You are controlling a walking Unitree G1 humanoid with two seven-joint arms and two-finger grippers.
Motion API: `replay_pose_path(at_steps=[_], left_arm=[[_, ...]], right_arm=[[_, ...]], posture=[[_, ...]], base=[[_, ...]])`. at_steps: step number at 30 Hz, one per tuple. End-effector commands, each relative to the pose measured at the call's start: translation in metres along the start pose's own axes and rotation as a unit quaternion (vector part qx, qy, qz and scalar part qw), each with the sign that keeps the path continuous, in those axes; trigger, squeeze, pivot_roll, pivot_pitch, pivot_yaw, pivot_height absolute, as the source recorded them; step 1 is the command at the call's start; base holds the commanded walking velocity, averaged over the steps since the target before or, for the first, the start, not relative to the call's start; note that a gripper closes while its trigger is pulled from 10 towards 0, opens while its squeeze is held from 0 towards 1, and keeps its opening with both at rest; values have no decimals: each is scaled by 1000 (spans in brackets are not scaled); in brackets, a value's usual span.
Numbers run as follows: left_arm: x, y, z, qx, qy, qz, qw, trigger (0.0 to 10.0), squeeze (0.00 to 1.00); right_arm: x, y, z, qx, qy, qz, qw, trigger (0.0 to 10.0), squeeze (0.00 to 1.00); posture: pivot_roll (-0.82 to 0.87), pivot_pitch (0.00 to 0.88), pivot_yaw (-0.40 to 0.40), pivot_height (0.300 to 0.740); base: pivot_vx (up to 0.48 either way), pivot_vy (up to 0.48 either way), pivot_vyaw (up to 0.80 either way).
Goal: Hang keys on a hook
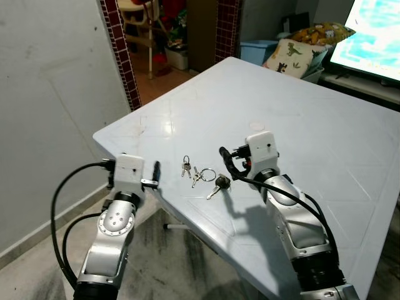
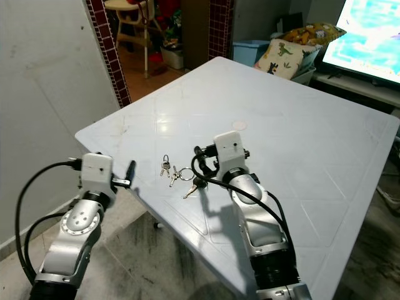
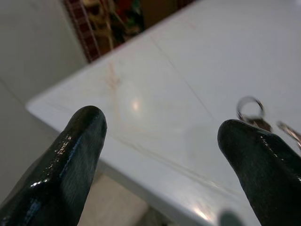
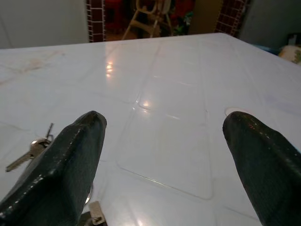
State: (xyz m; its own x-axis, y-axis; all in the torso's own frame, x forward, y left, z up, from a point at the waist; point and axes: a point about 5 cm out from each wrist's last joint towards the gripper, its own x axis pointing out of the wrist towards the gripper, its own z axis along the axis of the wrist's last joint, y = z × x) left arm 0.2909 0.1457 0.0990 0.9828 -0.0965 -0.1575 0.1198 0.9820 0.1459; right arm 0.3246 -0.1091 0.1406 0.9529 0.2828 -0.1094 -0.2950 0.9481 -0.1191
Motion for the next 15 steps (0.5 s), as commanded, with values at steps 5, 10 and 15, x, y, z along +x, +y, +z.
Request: replay_pose_path(at_steps=[5, 10, 15], left_arm=[[-3, -4, -11, 2, 40, -29, 999, 10000, 0], [-13, -12, -12, 6, 55, -105, 993, 10000, 0], [-26, -23, -12, -2, 48, -205, 978, 10000, 0]], right_arm=[[1, 1, -11, -25, 42, 6, 999, 10000, 0], [-1, -6, -20, -36, 74, -7, 997, 10000, 0], [-1, -14, -26, -40, 94, -23, 995, 10000, 0]], posture=[[19, 0, 27, 740], [22, 0, 23, 740], [34, 0, 13, 740]], base=[[0, 0, 0], [0, 0, 0], [0, 0, 0]])
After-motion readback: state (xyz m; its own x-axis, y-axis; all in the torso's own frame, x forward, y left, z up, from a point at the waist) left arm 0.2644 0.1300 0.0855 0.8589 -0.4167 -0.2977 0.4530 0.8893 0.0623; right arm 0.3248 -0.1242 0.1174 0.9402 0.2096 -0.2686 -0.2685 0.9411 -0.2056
